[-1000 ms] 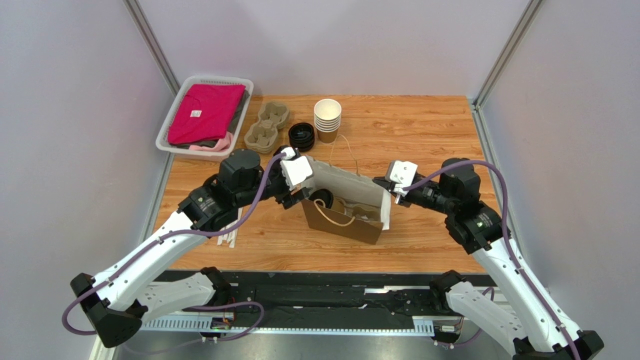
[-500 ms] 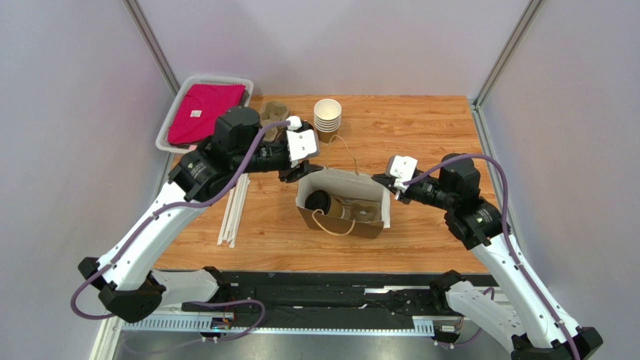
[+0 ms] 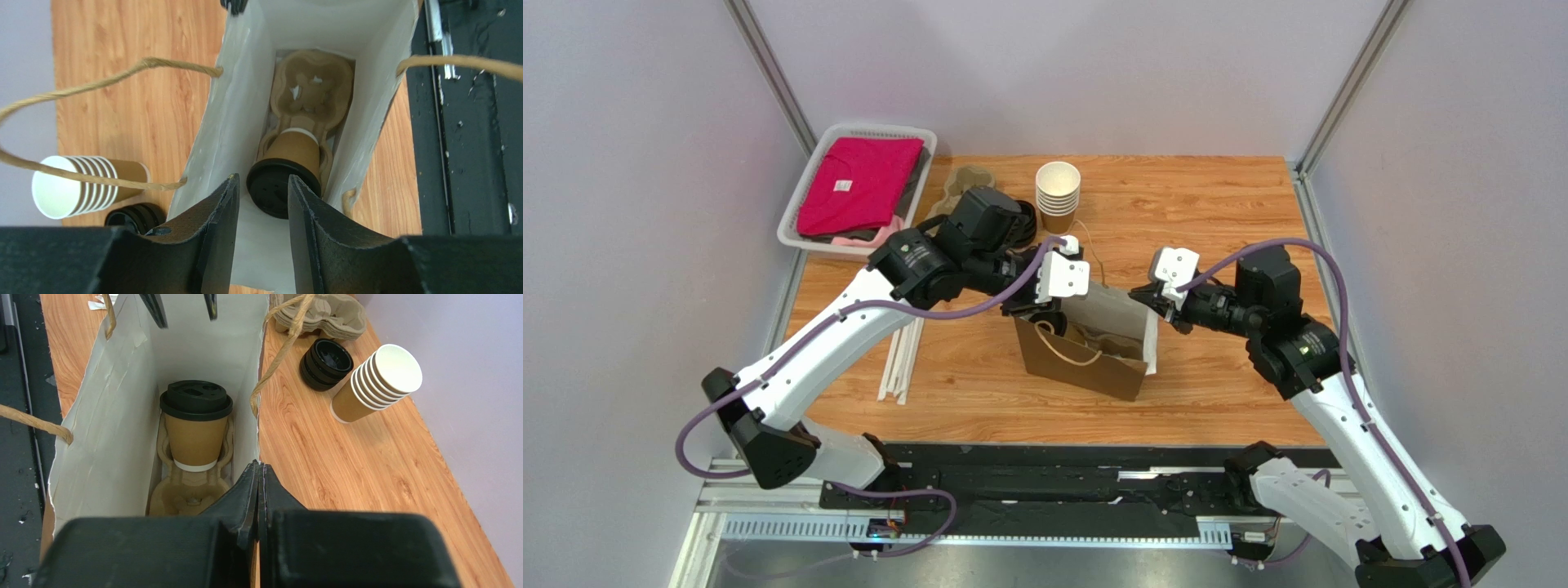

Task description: Pack the takeout coffee

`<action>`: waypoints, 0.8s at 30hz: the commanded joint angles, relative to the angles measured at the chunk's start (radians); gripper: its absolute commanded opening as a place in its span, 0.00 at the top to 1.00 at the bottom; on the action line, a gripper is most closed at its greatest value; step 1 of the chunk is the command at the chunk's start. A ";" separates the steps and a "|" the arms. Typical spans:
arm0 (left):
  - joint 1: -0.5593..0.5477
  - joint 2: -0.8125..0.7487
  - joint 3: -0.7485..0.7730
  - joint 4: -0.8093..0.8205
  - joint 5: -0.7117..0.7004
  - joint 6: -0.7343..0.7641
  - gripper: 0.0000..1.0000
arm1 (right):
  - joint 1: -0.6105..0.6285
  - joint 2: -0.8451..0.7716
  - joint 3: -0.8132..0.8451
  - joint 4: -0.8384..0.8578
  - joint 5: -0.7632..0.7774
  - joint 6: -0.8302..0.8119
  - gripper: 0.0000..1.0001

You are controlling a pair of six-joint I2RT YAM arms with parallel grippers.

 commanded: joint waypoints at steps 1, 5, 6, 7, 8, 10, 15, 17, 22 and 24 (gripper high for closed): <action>-0.005 -0.001 -0.024 -0.030 -0.018 0.080 0.58 | -0.002 0.031 0.083 -0.038 -0.006 0.020 0.94; -0.013 -0.011 -0.057 -0.033 -0.019 0.108 0.59 | -0.002 0.074 0.115 -0.073 -0.009 0.036 0.80; -0.014 -0.011 -0.062 -0.036 -0.022 0.111 0.59 | -0.002 0.095 0.128 -0.079 -0.009 0.044 0.77; -0.013 -0.011 -0.070 -0.033 -0.024 0.114 0.59 | -0.004 0.106 0.152 -0.083 -0.011 0.050 0.68; -0.013 -0.013 -0.071 -0.034 -0.024 0.121 0.59 | -0.002 0.120 0.169 -0.095 -0.012 0.066 0.63; -0.014 -0.014 -0.080 -0.034 -0.024 0.125 0.60 | -0.002 0.166 0.203 -0.112 -0.020 0.078 0.53; -0.013 -0.022 -0.093 -0.022 -0.021 0.138 0.60 | -0.004 0.292 0.316 -0.162 -0.061 0.089 0.46; -0.013 -0.022 -0.096 -0.018 -0.025 0.144 0.60 | -0.002 0.341 0.356 -0.204 -0.074 0.067 0.46; -0.013 -0.027 -0.114 -0.008 -0.036 0.149 0.60 | -0.004 0.396 0.396 -0.321 -0.083 -0.054 0.46; -0.013 -0.033 -0.126 0.002 -0.042 0.144 0.60 | -0.002 0.410 0.408 -0.360 -0.098 -0.100 0.51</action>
